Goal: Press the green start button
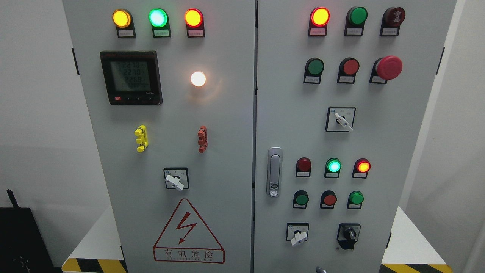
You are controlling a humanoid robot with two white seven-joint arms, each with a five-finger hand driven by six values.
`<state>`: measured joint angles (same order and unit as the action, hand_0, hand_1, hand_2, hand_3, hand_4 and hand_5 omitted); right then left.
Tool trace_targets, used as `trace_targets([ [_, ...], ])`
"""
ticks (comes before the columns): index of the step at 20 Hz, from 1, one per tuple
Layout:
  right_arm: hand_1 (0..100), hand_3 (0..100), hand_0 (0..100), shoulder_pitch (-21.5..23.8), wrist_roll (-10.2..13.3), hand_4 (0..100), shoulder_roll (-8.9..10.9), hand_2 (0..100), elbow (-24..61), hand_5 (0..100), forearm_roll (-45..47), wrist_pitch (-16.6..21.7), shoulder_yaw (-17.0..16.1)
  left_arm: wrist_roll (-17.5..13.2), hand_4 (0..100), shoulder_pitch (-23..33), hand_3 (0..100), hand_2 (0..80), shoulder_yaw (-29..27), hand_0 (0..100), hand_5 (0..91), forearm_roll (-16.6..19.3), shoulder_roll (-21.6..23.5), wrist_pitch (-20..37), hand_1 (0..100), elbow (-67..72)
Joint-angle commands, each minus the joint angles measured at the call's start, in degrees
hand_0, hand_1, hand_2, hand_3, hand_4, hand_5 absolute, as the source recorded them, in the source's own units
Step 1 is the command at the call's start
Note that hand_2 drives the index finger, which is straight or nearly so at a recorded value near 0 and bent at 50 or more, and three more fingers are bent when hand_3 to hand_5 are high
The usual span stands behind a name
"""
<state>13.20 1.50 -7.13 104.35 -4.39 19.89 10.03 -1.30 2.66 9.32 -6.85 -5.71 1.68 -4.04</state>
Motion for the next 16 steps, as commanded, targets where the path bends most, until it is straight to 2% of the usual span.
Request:
trace_targets([
  [1,12,0,5,0.0,0.0,0,0.01,0,0.1,0,0.0,-0.1,0.0,0.0,0,0.0,0,0.0,0.0,12,0.0,0.0,0.0,0.0,56,0.0],
  [10,12,0,5,-0.4,0.1,0,0.1,0,0.5,0,-0.3,0.3,-0.1,0.0,0,0.0,0,0.0,0.0,12,0.0,0.0,0.0,0.0,56,0.0],
  [16,15,0,3,-3.4,0.3,0,0.01,0,0.3,0,-1.8,0.4,-1.4,0.0,0,0.0,0,0.0,0.0,12,0.0,0.0,0.0,0.0,56,0.0],
])
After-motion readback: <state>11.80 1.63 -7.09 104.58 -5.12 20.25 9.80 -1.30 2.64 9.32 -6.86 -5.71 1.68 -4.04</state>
